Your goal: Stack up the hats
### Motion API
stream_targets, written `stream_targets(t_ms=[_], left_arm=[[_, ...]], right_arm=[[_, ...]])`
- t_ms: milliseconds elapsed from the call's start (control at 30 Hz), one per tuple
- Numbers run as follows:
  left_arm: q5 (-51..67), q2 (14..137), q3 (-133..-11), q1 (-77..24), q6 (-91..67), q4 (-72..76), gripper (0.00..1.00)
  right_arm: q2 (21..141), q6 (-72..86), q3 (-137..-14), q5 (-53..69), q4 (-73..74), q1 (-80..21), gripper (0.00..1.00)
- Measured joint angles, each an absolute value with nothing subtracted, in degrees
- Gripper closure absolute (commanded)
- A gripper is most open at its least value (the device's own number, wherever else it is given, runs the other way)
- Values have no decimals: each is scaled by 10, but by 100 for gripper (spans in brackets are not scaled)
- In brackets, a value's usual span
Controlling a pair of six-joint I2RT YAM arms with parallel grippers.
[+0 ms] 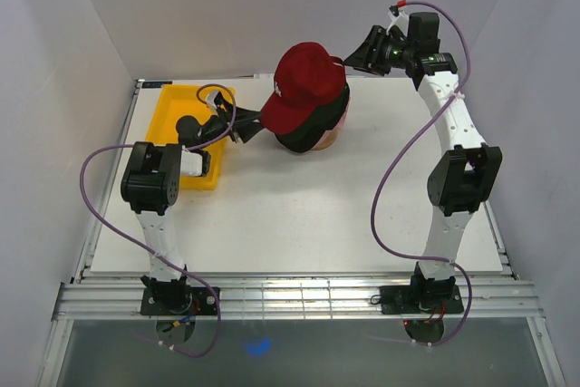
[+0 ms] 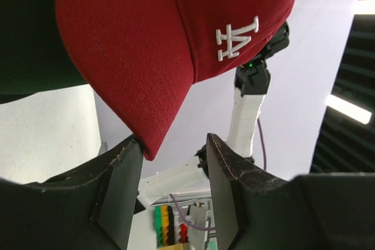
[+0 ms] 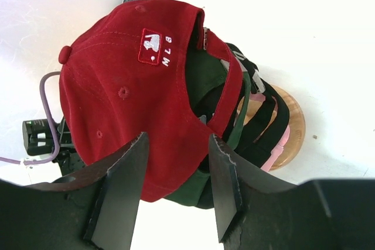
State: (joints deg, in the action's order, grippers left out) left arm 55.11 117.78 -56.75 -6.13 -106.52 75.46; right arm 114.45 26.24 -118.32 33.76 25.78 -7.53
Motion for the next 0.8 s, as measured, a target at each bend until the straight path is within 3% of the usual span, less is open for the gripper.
stream_targets(t_ms=[600,800], left_arm=[[599,1147,-612,-61,-844,519,50],[601,1147,-628,-61,-808,467,52]], right_arm=[[1221,250,-1244,325,274,-87,41],[1235,250,-1249,318,276,-89,45]])
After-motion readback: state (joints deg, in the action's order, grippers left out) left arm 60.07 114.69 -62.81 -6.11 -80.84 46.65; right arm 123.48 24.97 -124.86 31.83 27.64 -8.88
